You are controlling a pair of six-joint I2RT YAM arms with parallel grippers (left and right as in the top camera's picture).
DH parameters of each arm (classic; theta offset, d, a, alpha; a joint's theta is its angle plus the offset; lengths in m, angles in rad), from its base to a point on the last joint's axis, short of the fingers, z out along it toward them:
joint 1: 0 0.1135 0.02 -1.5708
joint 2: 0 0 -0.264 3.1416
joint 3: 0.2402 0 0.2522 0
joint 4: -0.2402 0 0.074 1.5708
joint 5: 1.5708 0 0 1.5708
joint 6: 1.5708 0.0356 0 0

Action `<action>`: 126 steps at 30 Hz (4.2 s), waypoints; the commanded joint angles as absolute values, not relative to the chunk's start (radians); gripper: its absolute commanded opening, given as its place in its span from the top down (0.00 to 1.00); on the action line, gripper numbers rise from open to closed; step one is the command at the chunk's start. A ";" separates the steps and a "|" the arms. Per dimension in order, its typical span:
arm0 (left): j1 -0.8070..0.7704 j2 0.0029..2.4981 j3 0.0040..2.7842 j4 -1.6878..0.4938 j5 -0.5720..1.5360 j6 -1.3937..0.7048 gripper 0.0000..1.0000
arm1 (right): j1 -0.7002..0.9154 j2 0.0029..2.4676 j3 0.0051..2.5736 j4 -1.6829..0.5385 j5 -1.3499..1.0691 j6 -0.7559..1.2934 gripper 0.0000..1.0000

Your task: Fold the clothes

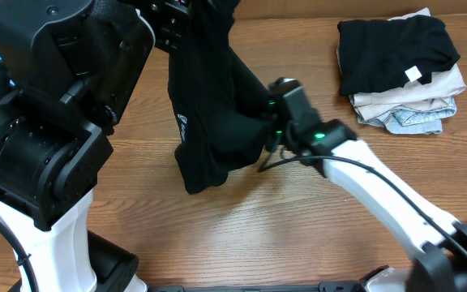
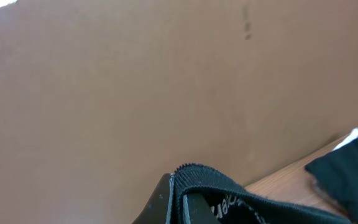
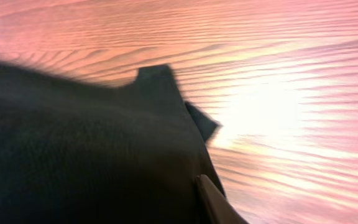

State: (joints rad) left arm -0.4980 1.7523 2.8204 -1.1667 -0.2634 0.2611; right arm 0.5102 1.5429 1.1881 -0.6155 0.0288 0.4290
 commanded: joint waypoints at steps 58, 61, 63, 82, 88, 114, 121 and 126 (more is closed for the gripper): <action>-0.361 1.751 2.829 -1.049 -0.069 0.235 0.96 | 0.467 1.717 1.493 -0.663 -0.651 0.289 0.29; -0.361 1.759 2.829 -1.049 -0.069 0.235 0.96 | 0.537 1.717 1.493 -0.710 -0.491 0.339 0.29; -0.361 1.763 2.829 -1.048 -0.069 0.235 0.96 | 0.553 1.717 1.493 -0.750 -0.393 0.373 0.29; -0.360 1.784 2.830 -1.005 -0.047 0.234 0.96 | 0.574 1.719 1.367 -0.648 -0.306 0.366 0.29; -0.360 1.781 2.830 -1.002 -0.009 0.231 0.96 | 0.577 1.732 1.348 -0.506 -0.208 0.344 0.29; -0.360 1.725 2.830 -1.000 -0.009 0.227 0.96 | 0.634 1.847 1.349 -0.319 -0.133 0.284 0.72; -0.360 1.723 2.830 -1.033 -0.070 0.228 0.96 | 0.603 1.764 1.357 -0.404 -0.127 0.288 0.96; -0.360 1.714 2.830 -1.064 -0.097 0.228 0.96 | 0.477 1.585 1.396 -0.582 -0.127 0.288 0.96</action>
